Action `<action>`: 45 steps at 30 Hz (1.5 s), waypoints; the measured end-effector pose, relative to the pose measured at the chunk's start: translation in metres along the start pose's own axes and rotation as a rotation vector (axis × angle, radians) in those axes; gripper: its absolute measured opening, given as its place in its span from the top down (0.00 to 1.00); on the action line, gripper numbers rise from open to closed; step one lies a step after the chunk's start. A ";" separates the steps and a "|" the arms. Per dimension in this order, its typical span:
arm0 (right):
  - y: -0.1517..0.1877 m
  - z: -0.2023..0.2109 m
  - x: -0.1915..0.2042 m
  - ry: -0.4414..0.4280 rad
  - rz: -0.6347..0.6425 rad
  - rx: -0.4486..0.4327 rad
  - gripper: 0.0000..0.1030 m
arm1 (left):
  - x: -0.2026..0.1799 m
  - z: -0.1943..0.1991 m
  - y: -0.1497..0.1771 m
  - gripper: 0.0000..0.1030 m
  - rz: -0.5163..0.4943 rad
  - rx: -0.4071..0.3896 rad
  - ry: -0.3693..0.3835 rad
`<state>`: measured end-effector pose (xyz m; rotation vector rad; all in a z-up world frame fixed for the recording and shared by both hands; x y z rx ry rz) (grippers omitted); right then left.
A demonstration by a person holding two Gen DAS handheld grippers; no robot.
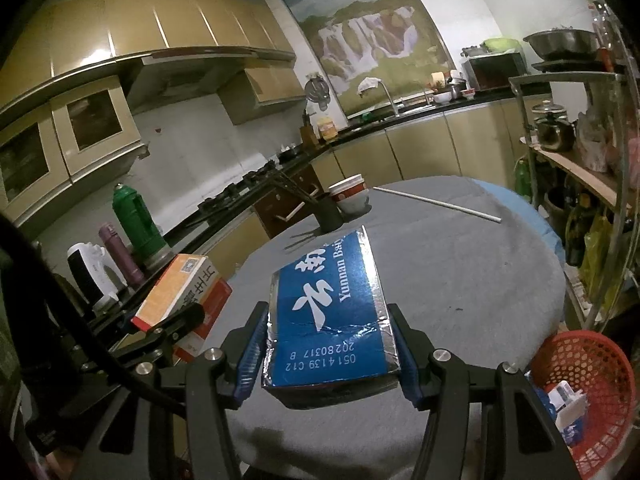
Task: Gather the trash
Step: 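Lift both boxes and carry them over the red basket, then open the right gripper over the basket while the left releases the orange box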
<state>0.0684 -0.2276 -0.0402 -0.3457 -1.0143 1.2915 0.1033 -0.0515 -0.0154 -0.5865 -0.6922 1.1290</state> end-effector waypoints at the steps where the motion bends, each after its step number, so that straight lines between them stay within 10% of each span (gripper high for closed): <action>1: 0.000 0.002 0.000 0.000 0.000 -0.002 0.42 | 0.000 0.002 0.000 0.54 -0.001 -0.004 -0.004; 28: 0.014 0.021 -0.032 0.029 -0.059 -0.024 0.40 | -0.008 0.005 0.014 0.54 -0.031 0.005 -0.014; 35: 0.032 0.034 -0.110 0.117 -0.194 -0.010 0.41 | -0.007 -0.009 0.021 0.54 -0.024 0.043 0.015; 45: 0.046 0.177 -0.234 0.363 -0.370 -0.209 0.41 | -0.074 -0.020 0.020 0.54 -0.143 0.069 0.170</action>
Point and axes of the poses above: each gripper's, at about its wrist camera, not at the fingertips, and z roughly against the way its jaws point, x to its left, y to its underside, the point moved 7 cm from there along -z, roughly the way its jaws point, and after that the axes turned 10 degrees about x, right-handed, at the moved point
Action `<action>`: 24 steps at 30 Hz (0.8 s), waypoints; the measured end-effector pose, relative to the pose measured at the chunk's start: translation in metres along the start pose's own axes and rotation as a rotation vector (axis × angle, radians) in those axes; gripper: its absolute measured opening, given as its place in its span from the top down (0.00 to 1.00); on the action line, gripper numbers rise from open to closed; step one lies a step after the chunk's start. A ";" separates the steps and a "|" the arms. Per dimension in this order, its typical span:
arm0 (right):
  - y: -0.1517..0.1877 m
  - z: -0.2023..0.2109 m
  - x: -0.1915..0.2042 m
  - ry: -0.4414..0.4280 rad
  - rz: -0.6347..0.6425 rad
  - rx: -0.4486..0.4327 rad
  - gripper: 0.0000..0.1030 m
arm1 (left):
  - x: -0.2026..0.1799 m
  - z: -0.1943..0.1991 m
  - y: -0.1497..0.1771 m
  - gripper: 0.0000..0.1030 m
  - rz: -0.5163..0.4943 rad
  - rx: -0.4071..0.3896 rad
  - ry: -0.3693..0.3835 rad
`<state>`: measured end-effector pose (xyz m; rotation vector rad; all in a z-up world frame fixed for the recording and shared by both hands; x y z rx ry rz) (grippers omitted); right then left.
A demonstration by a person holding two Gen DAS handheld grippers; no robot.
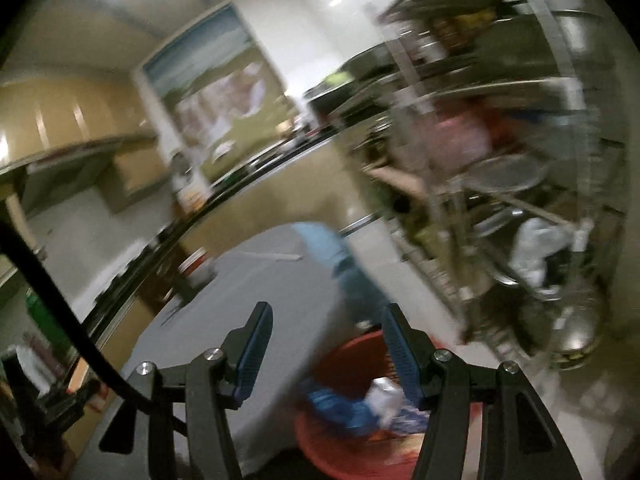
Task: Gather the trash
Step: 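Open the right gripper over the basket while the left releases the orange box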
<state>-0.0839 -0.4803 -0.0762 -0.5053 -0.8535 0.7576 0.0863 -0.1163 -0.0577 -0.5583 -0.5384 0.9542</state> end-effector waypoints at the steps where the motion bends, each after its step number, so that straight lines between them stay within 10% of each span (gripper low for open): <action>1: -0.002 0.007 -0.011 0.018 -0.012 -0.008 0.41 | -0.011 -0.003 -0.001 0.54 -0.019 0.005 0.018; 14: 0.018 0.007 -0.124 0.140 -0.190 0.019 0.41 | -0.169 -0.042 -0.019 0.53 -0.290 0.091 0.307; 24: 0.015 -0.012 -0.151 0.175 -0.225 0.034 0.41 | -0.223 -0.045 -0.037 0.43 -0.354 0.110 0.497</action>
Point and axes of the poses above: each gripper's, at about its wrist camera, not at the fingertips, and z roughly against the way its jaws point, x to its left, y to its underside, the point moved 7 cm from there along -z, roughly the way its jaws point, and after that the axes turned 10 degrees about x, right-handed, at the moved point
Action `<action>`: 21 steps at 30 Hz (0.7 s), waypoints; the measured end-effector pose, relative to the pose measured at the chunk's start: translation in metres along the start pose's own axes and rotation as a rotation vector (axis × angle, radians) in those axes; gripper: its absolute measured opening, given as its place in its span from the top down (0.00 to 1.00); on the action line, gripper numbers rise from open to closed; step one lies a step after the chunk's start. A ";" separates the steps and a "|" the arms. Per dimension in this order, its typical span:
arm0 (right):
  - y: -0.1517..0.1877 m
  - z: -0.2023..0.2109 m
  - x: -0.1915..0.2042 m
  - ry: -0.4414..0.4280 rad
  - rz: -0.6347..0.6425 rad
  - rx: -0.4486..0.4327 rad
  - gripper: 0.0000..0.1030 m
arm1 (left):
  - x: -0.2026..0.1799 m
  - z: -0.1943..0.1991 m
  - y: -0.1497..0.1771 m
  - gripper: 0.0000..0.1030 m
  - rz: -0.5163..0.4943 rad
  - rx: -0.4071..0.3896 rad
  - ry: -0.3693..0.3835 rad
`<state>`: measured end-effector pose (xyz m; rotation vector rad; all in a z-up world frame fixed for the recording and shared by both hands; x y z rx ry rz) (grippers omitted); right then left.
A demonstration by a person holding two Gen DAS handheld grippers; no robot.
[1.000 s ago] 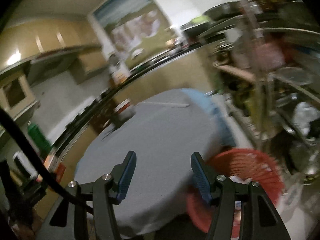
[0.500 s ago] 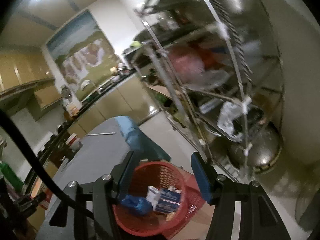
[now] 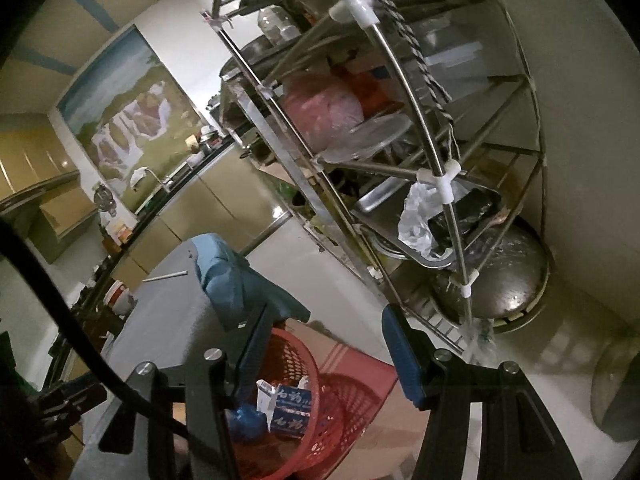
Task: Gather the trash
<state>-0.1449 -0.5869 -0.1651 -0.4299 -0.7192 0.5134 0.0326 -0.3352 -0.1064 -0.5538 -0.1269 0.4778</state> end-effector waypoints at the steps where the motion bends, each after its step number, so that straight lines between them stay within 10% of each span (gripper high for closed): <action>1: 0.001 -0.002 0.000 0.002 -0.001 0.003 0.41 | 0.002 -0.001 -0.001 0.43 0.003 0.001 -0.007; 12: 0.006 -0.020 0.059 -0.015 0.109 0.050 0.41 | 0.075 0.017 0.013 0.42 0.132 -0.008 -0.288; 16: 0.015 -0.019 0.103 -0.026 0.203 0.048 0.41 | 0.096 0.045 0.024 0.19 0.162 -0.068 -0.387; 21: 0.032 -0.010 0.153 -0.053 0.296 0.052 0.40 | 0.110 0.077 0.038 0.18 0.175 -0.129 -0.493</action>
Point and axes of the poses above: each gripper's, at about its wrist camera, not at the fingertips, and z roughly against the way its jaws point, x to its left, y to its underside, the point moved 7 cm from there along -z, roughly the way its jaws point, and after that the axes turned 10 degrees about x, right-handed, at the moved point
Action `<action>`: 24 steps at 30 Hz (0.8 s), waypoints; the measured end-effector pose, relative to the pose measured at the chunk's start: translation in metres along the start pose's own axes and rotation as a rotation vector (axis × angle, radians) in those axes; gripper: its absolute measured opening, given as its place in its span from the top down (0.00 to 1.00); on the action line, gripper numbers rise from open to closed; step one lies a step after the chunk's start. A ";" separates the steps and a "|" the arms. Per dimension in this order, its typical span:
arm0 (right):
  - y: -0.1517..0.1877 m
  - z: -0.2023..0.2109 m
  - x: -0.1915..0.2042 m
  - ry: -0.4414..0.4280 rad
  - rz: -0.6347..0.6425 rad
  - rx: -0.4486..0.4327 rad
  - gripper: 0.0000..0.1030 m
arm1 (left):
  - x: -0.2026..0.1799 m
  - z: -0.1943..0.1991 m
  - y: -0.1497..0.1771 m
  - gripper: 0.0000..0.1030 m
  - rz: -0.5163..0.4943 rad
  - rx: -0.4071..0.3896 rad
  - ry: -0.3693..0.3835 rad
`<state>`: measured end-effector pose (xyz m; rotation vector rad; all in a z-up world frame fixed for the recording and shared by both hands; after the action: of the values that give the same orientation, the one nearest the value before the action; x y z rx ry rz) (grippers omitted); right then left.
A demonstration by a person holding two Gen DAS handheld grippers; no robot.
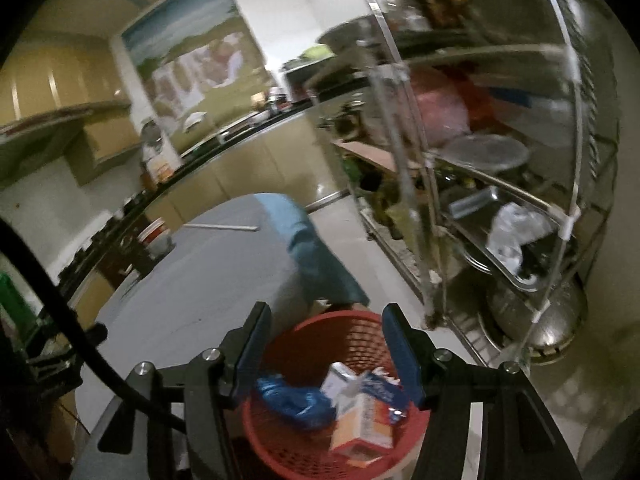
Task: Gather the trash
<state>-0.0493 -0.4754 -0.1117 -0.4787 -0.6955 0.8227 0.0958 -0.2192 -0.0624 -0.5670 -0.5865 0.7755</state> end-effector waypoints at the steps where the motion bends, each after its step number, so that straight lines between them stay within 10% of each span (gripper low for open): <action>1: 0.001 0.003 0.010 -0.007 0.017 -0.002 0.39 | 0.007 0.006 0.002 0.18 0.012 -0.007 -0.014; 24: 0.050 0.020 0.238 -0.193 0.405 0.036 0.33 | 0.157 0.071 0.082 0.18 0.379 0.022 -0.215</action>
<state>0.0263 -0.2546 -0.0416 -0.5196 -0.7716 1.2728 0.1003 -0.0323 -0.0235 -0.5858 -0.6761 1.2100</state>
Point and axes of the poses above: each gripper's, at about its wrist camera, not at the fingertips, and z roughly against the way its jaws point, x to its left, y to its underside, the point moved 7 cm from there along -z, roughly the way its jaws point, and after that the axes turned 10 degrees about x, right-handed, at the moved point
